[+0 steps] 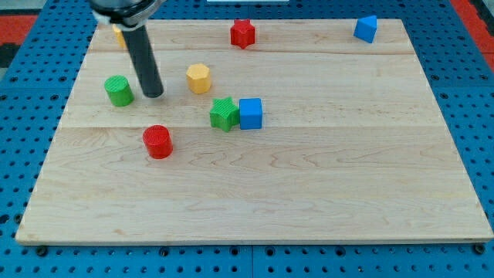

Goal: Move the red circle vertically to the bottom side of the blue triangle

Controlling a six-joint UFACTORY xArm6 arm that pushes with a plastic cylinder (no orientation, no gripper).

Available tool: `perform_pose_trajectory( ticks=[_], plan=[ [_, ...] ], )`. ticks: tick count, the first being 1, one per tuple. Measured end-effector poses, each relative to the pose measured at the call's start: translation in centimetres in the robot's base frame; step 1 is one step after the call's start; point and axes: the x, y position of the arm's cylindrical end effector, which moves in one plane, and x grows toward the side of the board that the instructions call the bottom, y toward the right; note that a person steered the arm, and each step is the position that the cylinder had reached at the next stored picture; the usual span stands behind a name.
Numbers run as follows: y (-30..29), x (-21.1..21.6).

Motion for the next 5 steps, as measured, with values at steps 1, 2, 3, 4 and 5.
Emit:
perform_pose_trajectory(
  ticks=[1,2,3,4,5],
  plan=[
    [-1.6,-1.2],
    [-2.8,1.1],
    [-2.6,2.8],
    [2.4,1.1],
    [9.5,1.9]
  ],
)
